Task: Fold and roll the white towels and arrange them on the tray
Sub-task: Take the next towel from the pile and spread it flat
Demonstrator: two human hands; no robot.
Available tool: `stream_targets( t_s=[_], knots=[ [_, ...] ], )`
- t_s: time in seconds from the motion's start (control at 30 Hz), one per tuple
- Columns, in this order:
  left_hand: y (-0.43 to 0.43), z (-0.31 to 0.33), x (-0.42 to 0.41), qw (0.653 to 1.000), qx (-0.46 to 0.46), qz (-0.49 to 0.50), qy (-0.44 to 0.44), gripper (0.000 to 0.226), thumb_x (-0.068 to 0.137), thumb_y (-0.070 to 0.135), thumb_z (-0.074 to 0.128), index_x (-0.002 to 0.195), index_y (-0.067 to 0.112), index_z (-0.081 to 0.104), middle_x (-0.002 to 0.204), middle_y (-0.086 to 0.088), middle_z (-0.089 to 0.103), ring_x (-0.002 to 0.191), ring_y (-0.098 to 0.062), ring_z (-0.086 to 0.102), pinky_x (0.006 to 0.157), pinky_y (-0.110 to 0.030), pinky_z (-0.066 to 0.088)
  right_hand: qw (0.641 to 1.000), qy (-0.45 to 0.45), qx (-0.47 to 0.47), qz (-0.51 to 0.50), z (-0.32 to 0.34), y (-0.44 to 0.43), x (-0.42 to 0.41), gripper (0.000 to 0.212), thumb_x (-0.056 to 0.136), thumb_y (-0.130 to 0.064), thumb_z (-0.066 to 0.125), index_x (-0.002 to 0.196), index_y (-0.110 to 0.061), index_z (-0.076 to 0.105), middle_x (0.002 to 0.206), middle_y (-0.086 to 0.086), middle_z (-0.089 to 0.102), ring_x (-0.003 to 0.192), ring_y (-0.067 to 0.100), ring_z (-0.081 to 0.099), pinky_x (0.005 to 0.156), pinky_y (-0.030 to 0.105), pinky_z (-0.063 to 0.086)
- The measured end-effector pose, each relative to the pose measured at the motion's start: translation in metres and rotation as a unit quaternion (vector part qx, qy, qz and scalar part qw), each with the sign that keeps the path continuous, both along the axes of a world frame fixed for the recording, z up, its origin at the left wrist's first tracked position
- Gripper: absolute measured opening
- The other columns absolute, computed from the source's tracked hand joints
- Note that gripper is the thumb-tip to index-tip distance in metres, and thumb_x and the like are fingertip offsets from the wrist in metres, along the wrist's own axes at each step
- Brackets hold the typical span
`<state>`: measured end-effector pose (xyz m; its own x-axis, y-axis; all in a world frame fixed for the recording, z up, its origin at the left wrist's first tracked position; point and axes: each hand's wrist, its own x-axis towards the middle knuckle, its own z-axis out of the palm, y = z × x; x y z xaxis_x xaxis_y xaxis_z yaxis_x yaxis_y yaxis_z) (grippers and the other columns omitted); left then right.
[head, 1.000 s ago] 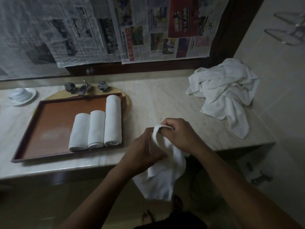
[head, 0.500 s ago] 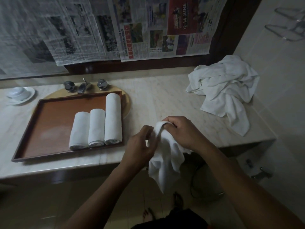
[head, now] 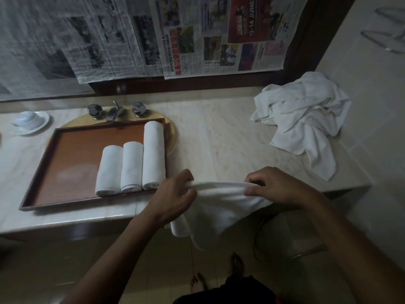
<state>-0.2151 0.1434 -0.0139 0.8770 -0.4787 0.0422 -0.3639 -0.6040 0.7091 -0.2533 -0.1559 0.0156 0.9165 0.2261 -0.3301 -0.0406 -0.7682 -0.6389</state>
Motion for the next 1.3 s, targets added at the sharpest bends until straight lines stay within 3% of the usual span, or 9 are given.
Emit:
stream_targets(
  t_s=[0.3,0.47,0.57,0.67,0.83,0.97,1.07,1.2,1.3],
  knots=[
    [0.054,-0.008,0.030,0.996,0.037,0.084,0.011,0.019,0.095,0.041,0.070,0.085,0.024,0.071,0.080,0.007,0.070,0.072,-0.007,0.066,0.062,-0.032,0.055,0.998,-0.044,0.014,-0.053,-0.008,-0.031,0.002,0.014,0.098,-0.029,0.068,0.090,-0.039,0.073,0.084,-0.018,0.073,0.081,-0.001,0.068,0.074,0.027,0.047],
    [0.056,-0.017,0.033,0.973,-0.009,0.225,-0.041,0.020,0.088,0.012,0.076,0.094,0.027,0.065,0.085,0.013,0.070,0.076,-0.005,0.067,0.066,-0.031,0.056,0.975,-0.057,0.168,-0.134,-0.007,0.002,0.003,0.020,0.098,-0.013,0.063,0.105,-0.032,0.067,0.065,0.012,0.057,0.061,0.021,0.053,0.064,0.032,0.042],
    [0.030,-0.022,0.008,0.992,-0.027,0.119,0.029,0.044,0.080,0.018,0.085,0.114,0.030,0.059,0.100,0.014,0.068,0.089,-0.001,0.066,0.077,-0.033,0.058,0.956,-0.093,0.205,-0.191,-0.005,0.034,0.009,0.026,0.098,-0.010,0.060,0.089,-0.031,0.073,0.079,0.000,0.071,0.076,0.016,0.062,0.072,0.033,0.049],
    [-0.015,-0.025,-0.028,0.995,-0.049,0.016,0.084,0.081,0.072,0.039,0.091,0.138,0.035,0.045,0.124,0.018,0.056,0.112,0.001,0.056,0.083,-0.016,0.051,0.945,-0.039,0.257,-0.199,0.004,0.068,0.011,0.033,0.102,-0.009,0.051,0.094,-0.027,0.078,0.094,-0.009,0.076,0.089,0.014,0.072,0.080,0.032,0.061],
    [-0.044,-0.011,-0.019,0.980,-0.139,0.142,-0.026,0.030,0.092,0.011,0.072,0.114,0.025,0.058,0.098,0.017,0.062,0.092,0.008,0.060,0.072,-0.025,0.058,0.946,-0.048,0.282,-0.154,0.017,0.084,0.012,0.042,0.102,0.003,0.043,0.118,-0.019,0.075,0.110,-0.004,0.075,0.101,0.006,0.072,0.084,0.023,0.059],
    [-0.040,0.003,-0.014,0.976,-0.172,0.126,-0.049,0.018,0.091,0.004,0.058,0.102,0.017,0.059,0.088,0.011,0.064,0.086,0.000,0.064,0.062,-0.025,0.055,0.982,-0.165,-0.015,-0.086,0.001,0.060,0.014,0.048,0.094,-0.007,0.064,0.134,-0.034,0.063,0.127,-0.011,0.060,0.114,0.003,0.053,0.093,0.020,0.047],
    [-0.040,0.007,-0.012,0.978,-0.193,0.069,-0.030,0.021,0.095,-0.002,0.056,0.099,0.017,0.062,0.090,0.012,0.068,0.088,-0.005,0.068,0.069,-0.024,0.056,0.993,-0.112,-0.033,-0.029,-0.026,0.059,0.012,0.075,0.084,-0.034,0.080,0.147,-0.046,0.043,0.148,-0.013,0.039,0.132,0.008,0.037,0.105,0.029,0.040],
    [-0.043,0.007,-0.010,0.965,-0.257,0.024,-0.052,0.027,0.096,-0.007,0.055,0.097,0.017,0.066,0.092,0.015,0.070,0.091,-0.009,0.070,0.076,-0.017,0.055,0.991,-0.118,0.059,-0.019,-0.051,0.072,0.014,0.023,0.095,-0.032,0.071,0.116,-0.024,0.065,0.114,-0.010,0.064,0.096,-0.007,0.058,0.082,0.014,0.046],
    [-0.025,0.012,-0.012,0.973,-0.227,0.052,0.008,0.015,0.102,0.009,0.059,0.102,0.022,0.067,0.099,0.012,0.069,0.096,-0.010,0.068,0.074,-0.021,0.056,0.992,-0.101,0.059,-0.055,-0.069,0.066,0.012,0.020,0.103,-0.036,0.058,0.096,-0.018,0.063,0.094,-0.007,0.069,0.082,0.001,0.062,0.076,0.038,0.056]
  ],
)
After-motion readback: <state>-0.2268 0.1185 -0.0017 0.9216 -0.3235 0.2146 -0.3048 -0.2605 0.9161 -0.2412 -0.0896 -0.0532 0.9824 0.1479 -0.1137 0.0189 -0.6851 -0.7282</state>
